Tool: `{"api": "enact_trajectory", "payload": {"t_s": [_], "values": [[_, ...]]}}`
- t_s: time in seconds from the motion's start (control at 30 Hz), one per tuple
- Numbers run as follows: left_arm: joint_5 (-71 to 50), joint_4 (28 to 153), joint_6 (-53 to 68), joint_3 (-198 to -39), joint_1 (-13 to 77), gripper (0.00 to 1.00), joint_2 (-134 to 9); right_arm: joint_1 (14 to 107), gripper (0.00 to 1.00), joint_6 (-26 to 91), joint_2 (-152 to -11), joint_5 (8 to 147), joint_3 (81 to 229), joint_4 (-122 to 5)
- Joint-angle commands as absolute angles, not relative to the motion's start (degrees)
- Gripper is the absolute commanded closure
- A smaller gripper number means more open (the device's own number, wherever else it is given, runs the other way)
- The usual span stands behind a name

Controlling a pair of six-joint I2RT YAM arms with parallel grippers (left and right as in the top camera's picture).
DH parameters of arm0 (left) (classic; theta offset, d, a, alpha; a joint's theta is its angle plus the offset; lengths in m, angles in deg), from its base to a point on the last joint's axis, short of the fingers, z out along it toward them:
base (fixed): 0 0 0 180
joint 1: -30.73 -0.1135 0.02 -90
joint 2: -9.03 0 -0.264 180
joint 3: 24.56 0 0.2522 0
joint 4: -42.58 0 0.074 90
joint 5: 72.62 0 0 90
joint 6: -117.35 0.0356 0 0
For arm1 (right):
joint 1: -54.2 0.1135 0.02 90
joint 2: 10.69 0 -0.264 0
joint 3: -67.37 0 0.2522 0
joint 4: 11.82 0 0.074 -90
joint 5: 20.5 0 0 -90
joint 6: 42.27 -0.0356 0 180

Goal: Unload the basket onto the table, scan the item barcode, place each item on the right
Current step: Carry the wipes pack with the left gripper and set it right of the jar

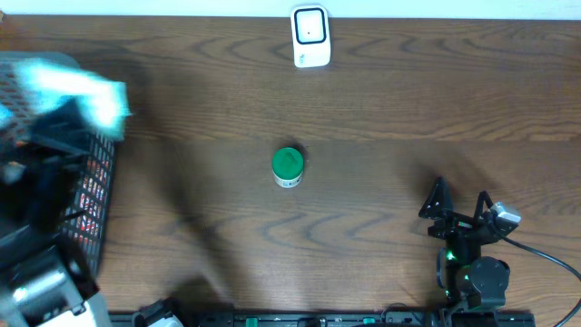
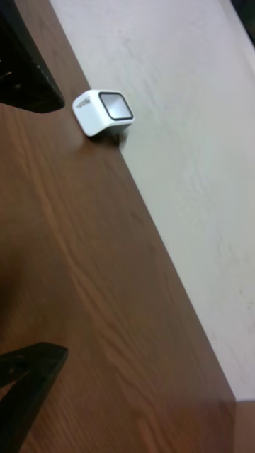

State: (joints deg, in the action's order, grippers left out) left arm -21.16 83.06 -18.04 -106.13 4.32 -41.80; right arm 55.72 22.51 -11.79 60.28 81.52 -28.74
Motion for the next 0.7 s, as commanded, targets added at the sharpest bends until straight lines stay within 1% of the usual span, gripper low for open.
{"api": "enact_trajectory", "payload": {"t_s": [0.0,0.1,0.17,0.23,0.3,0.37,0.47,0.53,0.57,0.63,0.67], "values": [[-20.8,83.0,-9.5,-104.1,32.2,0.93,-47.4,55.8,0.01,22.7,-11.7,60.1,81.5,-28.9],[-9.2,81.2,-4.7,-104.1,51.6,0.93,-55.9,55.8,0.01,22.7,-11.7,60.1,81.5,-28.9],[-4.7,77.6,-0.7,-104.1,61.1,0.92,-62.5,55.8,0.01,22.7,-11.7,60.1,81.5,-28.9],[-3.4,73.2,4.9,-104.1,68.2,0.92,-69.7,55.8,0.01,22.7,-11.7,60.1,81.5,-28.9],[-0.4,70.3,7.4,-104.1,72.7,0.92,-76.4,55.8,0.01,22.7,-11.7,60.1,81.5,-28.9],[4.2,68.4,7.2,-104.1,75.3,0.92,-82.5,55.8,0.01,22.7,-11.7,60.1,81.5,-28.9],[9.4,66.4,4.9,-104.1,76.9,0.92,-90.8,55.8,0.01,22.7,-11.7,60.1,81.5,-28.9],[9.5,65.1,4.1,-104.1,76.8,0.91,-95.1,55.8,0.01,22.7,-11.7,60.1,81.5,-28.9],[9.5,64.7,4.1,-104.1,76.8,0.86,-96.9,55.8,0.01,22.7,-11.7,60.1,81.5,-28.9],[9.5,64.1,4.1,-104.1,76.5,0.71,-99.2,55.8,0.01,22.7,-11.7,60.1,81.5,-28.9],[9.5,63.8,4.1,-104.1,76.3,0.6,-99.6,55.8,0.01,22.7,-11.7,60.1,81.5,-28.9]]}}
